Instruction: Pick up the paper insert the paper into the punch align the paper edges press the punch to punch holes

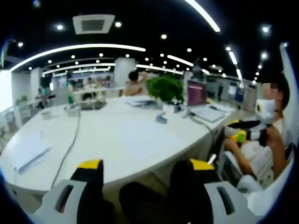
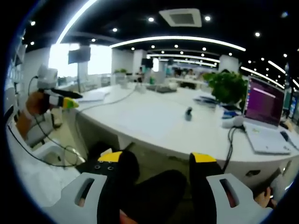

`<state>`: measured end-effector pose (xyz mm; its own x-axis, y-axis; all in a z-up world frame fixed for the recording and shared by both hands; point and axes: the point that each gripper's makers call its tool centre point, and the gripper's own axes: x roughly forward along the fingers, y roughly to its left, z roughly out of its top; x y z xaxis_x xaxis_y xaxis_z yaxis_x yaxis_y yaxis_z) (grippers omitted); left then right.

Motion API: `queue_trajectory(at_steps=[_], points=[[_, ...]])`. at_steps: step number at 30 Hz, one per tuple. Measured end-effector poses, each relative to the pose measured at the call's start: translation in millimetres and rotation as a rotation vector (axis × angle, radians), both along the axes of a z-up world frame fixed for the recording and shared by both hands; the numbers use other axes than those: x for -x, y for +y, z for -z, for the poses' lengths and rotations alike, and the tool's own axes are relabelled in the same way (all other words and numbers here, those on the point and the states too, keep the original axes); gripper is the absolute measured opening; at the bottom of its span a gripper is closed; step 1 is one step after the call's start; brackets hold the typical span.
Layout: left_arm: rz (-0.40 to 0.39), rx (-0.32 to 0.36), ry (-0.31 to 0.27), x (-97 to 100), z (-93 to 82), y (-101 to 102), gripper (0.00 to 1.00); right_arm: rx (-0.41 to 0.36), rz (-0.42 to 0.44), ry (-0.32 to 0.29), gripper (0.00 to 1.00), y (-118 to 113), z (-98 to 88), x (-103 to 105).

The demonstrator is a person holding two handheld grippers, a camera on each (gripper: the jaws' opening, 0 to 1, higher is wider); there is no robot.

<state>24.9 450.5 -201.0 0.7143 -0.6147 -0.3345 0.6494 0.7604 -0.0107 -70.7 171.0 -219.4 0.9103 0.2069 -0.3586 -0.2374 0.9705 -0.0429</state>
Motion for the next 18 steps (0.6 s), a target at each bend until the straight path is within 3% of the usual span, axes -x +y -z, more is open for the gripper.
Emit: queue_trajectory(at_steps=[9,18], points=[[0.017,-0.006,0.007,0.7,2.7,-6,0.74,-0.013,0.021,0.013,0.61,-5,0.9,0],[0.021,-0.004,0.003,-10.7,4.8,-9,0.74,0.019,0.035,-0.014,0.61,-9,-4.8,-22]])
